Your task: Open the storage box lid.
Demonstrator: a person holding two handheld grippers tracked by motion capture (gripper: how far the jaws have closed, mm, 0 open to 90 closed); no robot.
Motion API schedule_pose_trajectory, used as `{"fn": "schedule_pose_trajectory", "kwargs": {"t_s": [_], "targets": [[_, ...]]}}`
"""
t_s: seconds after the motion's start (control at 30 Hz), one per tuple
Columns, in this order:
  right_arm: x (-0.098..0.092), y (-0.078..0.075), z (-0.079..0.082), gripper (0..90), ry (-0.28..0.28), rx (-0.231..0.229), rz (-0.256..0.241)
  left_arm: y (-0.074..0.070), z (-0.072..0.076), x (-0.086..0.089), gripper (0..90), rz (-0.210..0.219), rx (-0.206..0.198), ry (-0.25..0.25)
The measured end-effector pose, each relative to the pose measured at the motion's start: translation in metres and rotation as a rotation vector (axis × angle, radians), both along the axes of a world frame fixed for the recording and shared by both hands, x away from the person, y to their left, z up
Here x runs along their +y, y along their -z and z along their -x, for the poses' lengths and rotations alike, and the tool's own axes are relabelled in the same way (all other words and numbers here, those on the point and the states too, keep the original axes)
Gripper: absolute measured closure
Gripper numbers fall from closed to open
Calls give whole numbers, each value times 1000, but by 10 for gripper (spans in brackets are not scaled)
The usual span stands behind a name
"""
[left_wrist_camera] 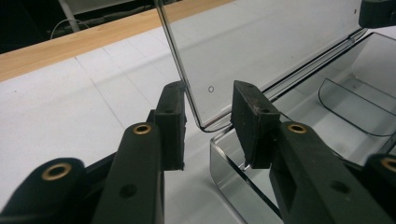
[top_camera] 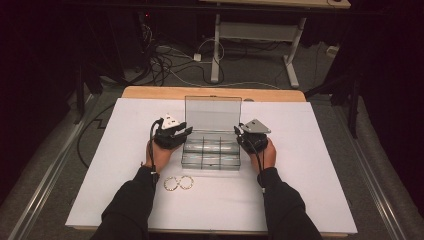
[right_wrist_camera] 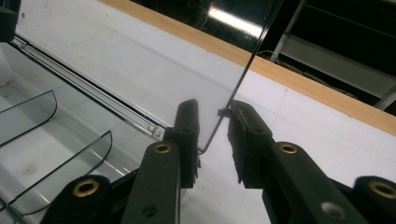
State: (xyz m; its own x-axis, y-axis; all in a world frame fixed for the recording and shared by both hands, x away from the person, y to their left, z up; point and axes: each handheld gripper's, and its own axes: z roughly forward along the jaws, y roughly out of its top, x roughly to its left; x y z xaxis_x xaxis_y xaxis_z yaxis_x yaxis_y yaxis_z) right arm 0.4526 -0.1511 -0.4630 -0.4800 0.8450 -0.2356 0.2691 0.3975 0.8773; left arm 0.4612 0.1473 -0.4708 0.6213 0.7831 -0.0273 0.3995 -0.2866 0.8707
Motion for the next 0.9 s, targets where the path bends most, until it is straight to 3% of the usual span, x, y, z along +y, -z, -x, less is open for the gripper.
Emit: {"fn": "schedule_pose_trajectory", "kwargs": {"t_s": [0.47,0.9], "targets": [[0,0,2,702,11,6,4,-4,3,1,628,-13,-4,2],[-10,-15,10,646,-7,3,-28,-20,12,10,609,-30,-23,26]]}}
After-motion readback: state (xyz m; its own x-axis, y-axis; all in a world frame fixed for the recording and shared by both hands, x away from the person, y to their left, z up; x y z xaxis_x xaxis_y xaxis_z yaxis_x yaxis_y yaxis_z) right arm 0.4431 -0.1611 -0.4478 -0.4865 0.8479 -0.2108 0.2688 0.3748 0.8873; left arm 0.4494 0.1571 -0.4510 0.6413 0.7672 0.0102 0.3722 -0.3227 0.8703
